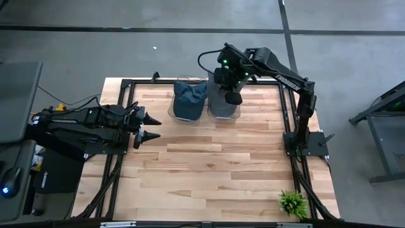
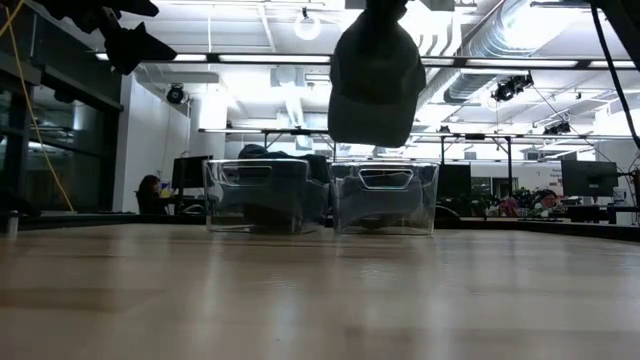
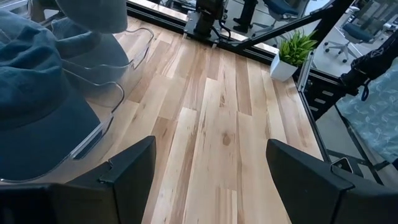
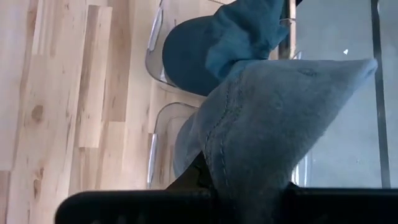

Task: Pick & Place hat
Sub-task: Put the gray cap into the right transparent bin

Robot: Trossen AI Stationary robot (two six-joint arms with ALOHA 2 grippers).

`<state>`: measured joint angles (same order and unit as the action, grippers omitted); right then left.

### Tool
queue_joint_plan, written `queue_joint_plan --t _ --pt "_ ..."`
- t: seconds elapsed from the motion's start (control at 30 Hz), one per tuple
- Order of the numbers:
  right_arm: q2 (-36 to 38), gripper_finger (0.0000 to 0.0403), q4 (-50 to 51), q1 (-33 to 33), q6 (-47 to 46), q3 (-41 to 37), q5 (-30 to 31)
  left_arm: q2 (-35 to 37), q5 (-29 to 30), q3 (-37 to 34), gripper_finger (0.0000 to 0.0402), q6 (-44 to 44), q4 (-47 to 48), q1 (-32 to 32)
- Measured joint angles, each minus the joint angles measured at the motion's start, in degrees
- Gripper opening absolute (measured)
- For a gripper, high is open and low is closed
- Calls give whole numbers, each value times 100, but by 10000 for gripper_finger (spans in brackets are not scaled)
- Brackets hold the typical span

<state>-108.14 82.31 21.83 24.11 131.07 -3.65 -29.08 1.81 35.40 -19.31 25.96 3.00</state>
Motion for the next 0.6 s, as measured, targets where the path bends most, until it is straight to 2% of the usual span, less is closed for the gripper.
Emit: queue_joint_plan --t 0.27,0.5,0.6 --pt "-13 0 -95 152 113 -62 49 0 -106 1 286 -2 -1 1" --pt "-31 0 -445 146 193 -694 62 0 -104 2 286 -44 -2 -2" --pt "-31 0 -640 169 232 -919 -125 0 -104 2 286 -46 -2 -2"
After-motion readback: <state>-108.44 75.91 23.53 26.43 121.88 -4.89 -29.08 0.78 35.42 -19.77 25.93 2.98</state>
